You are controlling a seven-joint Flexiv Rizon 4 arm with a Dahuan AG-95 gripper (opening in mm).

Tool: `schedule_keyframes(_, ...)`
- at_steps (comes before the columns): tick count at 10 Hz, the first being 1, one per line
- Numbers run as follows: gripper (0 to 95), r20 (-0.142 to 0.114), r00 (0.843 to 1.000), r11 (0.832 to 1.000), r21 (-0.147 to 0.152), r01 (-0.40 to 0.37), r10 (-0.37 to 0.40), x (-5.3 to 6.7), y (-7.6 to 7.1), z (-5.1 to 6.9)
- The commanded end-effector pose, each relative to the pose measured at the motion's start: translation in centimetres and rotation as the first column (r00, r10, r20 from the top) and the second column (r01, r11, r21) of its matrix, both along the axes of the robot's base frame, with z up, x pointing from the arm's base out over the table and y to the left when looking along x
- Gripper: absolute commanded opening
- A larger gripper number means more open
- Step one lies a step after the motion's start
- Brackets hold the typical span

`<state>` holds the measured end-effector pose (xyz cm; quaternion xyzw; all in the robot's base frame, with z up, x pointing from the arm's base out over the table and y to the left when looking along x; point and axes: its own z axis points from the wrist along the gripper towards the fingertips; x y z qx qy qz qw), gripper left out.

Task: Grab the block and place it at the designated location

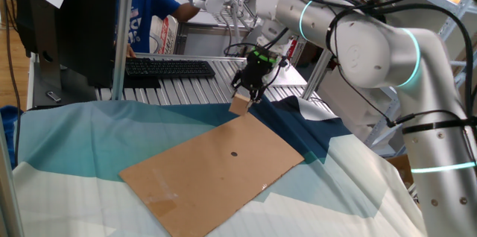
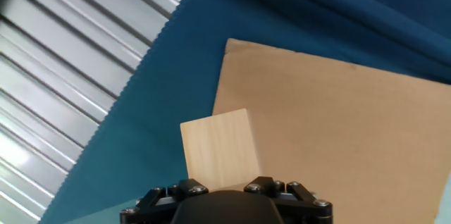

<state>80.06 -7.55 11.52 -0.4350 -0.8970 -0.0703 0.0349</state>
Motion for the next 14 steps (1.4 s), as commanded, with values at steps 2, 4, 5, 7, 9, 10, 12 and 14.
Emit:
schedule_keyframes(2, 0.0, 0.015, 0.999, 1.000, -0.001, -0.028, 0.028, -0.42, -0.02, -0.12)
schedule_keyframes(4, 0.0, 0.012, 0.999, 0.999, -0.001, -0.040, 0.040, -0.42, -0.04, 0.12)
schedule_keyframes(5, 0.0, 0.009, 0.999, 0.999, -0.001, -0.044, 0.044, -0.42, -0.04, 0.18)
schedule_keyframes(7, 0.0, 0.007, 0.999, 0.999, -0.001, -0.040, 0.040, -0.42, -0.02, 0.22)
schedule_keyframes(9, 0.0, 0.007, 0.999, 0.999, 0.000, -0.040, 0.040, -0.42, -0.02, 0.22)
schedule_keyframes(10, 0.0, 0.007, 0.999, 0.999, -0.002, -0.045, 0.045, -0.42, -0.02, 0.24)
schedule_keyframes(12, 0.0, 0.010, 0.999, 0.999, -0.003, -0.053, 0.053, -0.43, -0.06, 0.25)
schedule_keyframes(14, 0.0, 0.009, 0.999, 0.999, -0.003, -0.053, 0.053, -0.43, -0.09, 0.29)
